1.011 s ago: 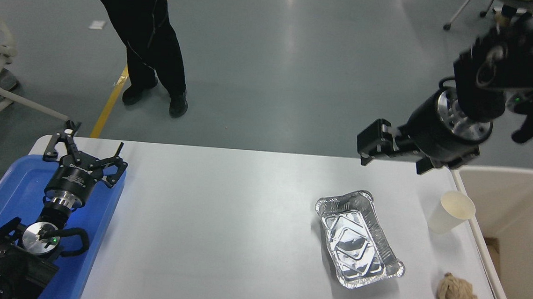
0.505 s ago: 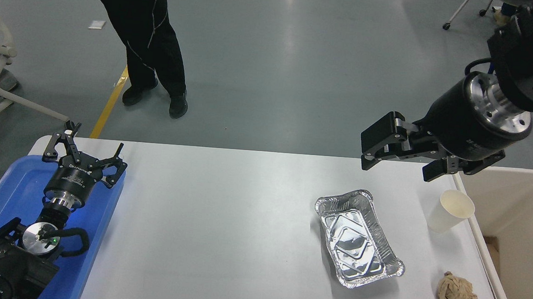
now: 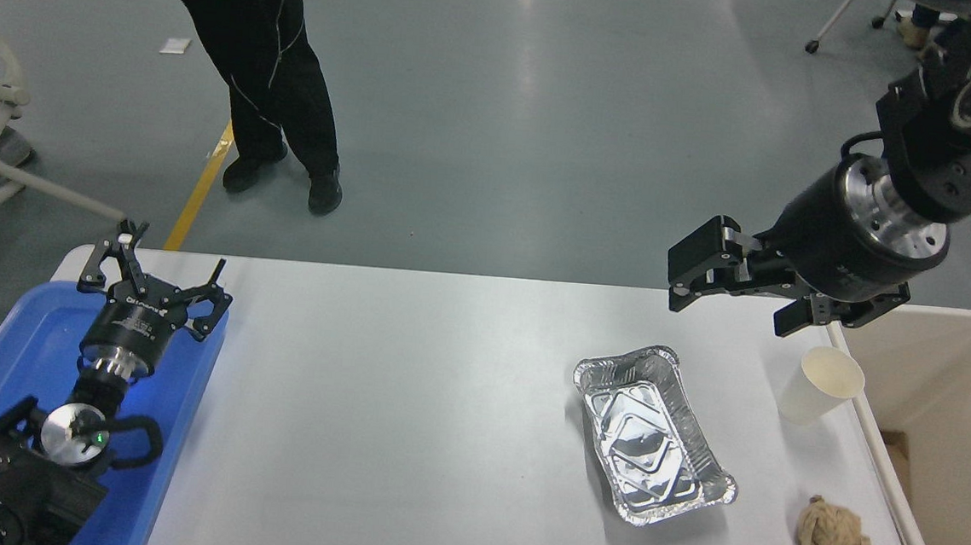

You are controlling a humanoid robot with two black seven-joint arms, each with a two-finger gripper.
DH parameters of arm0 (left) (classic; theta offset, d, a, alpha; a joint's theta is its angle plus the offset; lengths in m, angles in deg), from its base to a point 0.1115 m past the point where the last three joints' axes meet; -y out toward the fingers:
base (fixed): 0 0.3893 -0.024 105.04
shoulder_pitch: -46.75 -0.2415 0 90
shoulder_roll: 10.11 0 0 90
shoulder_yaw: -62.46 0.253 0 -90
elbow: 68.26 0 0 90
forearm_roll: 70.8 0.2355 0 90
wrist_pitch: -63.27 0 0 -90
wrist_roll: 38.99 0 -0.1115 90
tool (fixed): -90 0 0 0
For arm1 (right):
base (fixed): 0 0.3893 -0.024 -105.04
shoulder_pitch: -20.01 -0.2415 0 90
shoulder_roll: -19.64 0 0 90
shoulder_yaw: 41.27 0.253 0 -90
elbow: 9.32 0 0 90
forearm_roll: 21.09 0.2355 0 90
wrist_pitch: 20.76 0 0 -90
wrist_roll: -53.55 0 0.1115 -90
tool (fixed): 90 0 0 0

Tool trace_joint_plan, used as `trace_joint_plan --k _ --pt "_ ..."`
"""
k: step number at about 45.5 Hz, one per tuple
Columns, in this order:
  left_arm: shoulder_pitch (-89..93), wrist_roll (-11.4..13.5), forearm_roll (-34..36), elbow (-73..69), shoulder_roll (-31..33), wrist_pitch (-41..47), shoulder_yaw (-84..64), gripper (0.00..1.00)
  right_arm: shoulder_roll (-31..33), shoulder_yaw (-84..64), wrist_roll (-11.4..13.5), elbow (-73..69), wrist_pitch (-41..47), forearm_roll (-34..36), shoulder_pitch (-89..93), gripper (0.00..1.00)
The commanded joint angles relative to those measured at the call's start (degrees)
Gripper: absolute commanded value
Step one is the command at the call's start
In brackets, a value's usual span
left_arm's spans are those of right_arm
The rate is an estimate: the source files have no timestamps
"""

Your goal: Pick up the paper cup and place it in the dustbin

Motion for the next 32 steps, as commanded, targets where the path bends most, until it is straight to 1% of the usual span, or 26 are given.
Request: trace_joint_plan --k 1,11,32 --pt "0.01 0.0 0.0 0.0 0.05 0.0 0.0 0.99 2.22 -0.12 -0.03 14.36 -2.27 -1.73 16.13 1.0" --pt "0.09 -0.09 0.0 0.0 0.05 0.0 0.09 0.99 5.03 1.02 -0.21 26.84 -3.15 -2.79 29.4 1.0" --pt "0.09 -0.18 0.0 0.0 0.05 0.0 0.09 0.99 5.91 1.37 -0.39 43.1 -4.91 -2.7 47.77 1.0"
